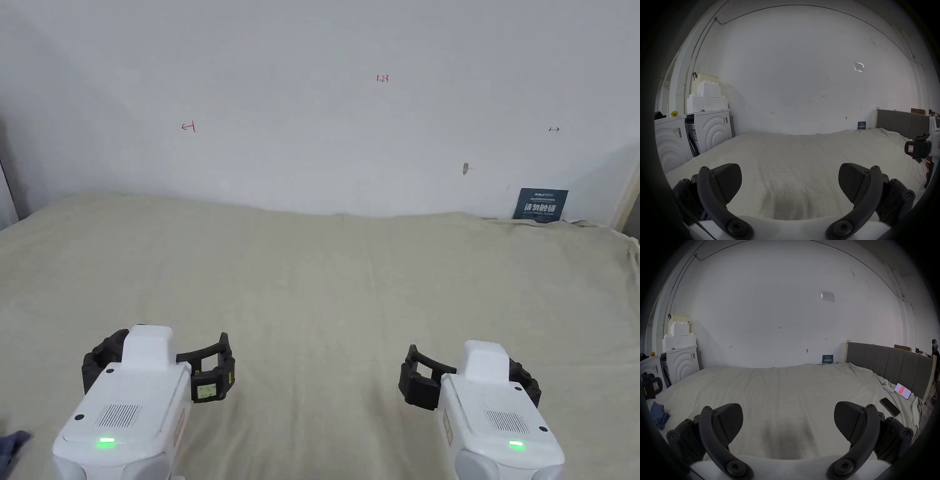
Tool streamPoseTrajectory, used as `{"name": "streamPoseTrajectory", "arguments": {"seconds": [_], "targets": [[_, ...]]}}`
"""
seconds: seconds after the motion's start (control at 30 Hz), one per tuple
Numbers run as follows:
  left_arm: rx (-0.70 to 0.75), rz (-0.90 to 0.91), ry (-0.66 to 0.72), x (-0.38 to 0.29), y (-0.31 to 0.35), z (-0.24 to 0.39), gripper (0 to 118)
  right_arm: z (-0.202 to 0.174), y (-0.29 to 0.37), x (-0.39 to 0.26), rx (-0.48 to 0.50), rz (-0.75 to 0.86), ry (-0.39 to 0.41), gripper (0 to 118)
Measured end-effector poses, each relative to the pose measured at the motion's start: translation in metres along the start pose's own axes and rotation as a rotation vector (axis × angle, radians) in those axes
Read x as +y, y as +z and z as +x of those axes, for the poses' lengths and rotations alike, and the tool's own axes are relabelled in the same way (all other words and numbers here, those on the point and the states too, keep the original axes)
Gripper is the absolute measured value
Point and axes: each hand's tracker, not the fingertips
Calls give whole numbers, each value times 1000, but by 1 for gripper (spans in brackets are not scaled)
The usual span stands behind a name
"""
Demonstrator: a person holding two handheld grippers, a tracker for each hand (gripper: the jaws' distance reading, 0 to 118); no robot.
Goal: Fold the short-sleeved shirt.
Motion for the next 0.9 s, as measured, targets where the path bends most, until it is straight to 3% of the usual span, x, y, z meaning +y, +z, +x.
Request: {"name": "streamPoseTrajectory", "arguments": {"seconds": [0.9], "targets": [[-3, 1, -17, 0, -3, 2, 118, 3, -3, 0, 7, -2, -7, 114]]}}
